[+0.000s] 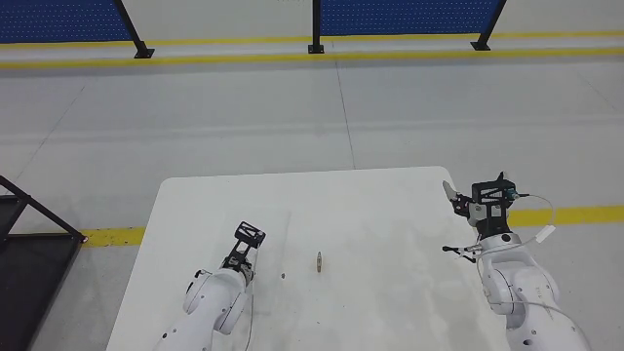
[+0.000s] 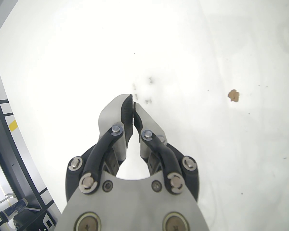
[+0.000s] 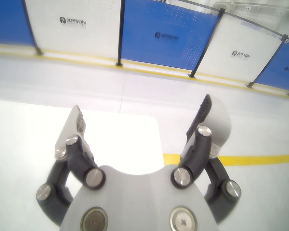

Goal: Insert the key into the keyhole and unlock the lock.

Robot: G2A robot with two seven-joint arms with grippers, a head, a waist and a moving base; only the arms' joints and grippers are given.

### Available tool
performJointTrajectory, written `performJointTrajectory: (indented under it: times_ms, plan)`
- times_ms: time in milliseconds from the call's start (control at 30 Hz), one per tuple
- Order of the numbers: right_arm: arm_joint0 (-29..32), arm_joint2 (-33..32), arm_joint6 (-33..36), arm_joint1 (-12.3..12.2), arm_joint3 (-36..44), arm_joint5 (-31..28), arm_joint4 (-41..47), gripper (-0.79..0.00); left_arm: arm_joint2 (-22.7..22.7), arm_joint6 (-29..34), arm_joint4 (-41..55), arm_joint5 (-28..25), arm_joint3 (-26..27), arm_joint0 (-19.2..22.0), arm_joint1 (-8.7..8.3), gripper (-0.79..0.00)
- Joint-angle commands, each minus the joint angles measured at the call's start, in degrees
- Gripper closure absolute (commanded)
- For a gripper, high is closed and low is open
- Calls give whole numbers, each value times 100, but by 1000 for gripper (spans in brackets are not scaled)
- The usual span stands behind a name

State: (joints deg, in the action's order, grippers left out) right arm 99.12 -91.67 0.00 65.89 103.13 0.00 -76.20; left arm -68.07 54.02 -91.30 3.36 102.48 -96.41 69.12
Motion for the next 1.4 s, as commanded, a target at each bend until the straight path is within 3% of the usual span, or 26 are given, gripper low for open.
performJointTrajectory:
  times_ms: [0,167,333,433,533,700,833,1067,1300,1367]
  plan:
    - [0,0,0,0,0,0,0,-785,-33,-39,-10,-25,75,-54,-5,0]
    - [0,0,0,0,0,0,0,-785,-210,-386,112,-141,420,-310,-32,0]
    - [0,0,0,0,0,0,0,-785,-860,-1809,802,-707,1005,-860,-118,0]
    - [0,0,0,0,0,0,0,-785,-1491,-3153,1621,-1411,1087,-1140,-178,0]
    - [0,0,0,0,0,0,0,-785,-1971,-3874,2620,-2789,823,-1239,-251,0]
    - [48,164,197,15,64,-10,-101,-785,-2447,-4366,3729,-4403,208,-958,-343,0]
    - [257,727,320,82,350,133,-203,-785,-2604,-4319,4213,-5256,-333,-628,-411,0]
    - [529,2280,262,226,38,273,-1126,-785,-2626,-4320,4274,-5326,-402,-573,-419,0]
    - [-140,3566,369,485,-996,38,-853,-785,-2626,-4320,4274,-5326,-402,-573,-419,0]
    - [-356,3843,535,586,-1241,367,-829,-785,-2626,-4320,4274,-5326,-402,-573,-419,0]
